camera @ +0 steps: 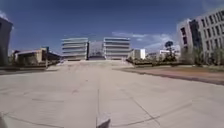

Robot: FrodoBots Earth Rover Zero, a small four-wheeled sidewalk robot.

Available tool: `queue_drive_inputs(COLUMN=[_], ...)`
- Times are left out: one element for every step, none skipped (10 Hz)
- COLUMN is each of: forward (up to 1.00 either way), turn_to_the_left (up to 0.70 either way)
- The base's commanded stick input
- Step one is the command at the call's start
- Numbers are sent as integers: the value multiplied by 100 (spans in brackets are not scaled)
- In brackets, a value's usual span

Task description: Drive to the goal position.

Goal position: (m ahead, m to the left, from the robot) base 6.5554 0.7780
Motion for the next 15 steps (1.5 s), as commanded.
queue_drive_inputs(forward=[70, 70, 70, 70, 70, 70, 70, 70, 70, 70, 70, 70, 70, 70, 70], turn_to_the_left=[15, 4, -1, -1, -1, -1, -1, -1, -1, -1, -1, -1, -1, -1, -1])
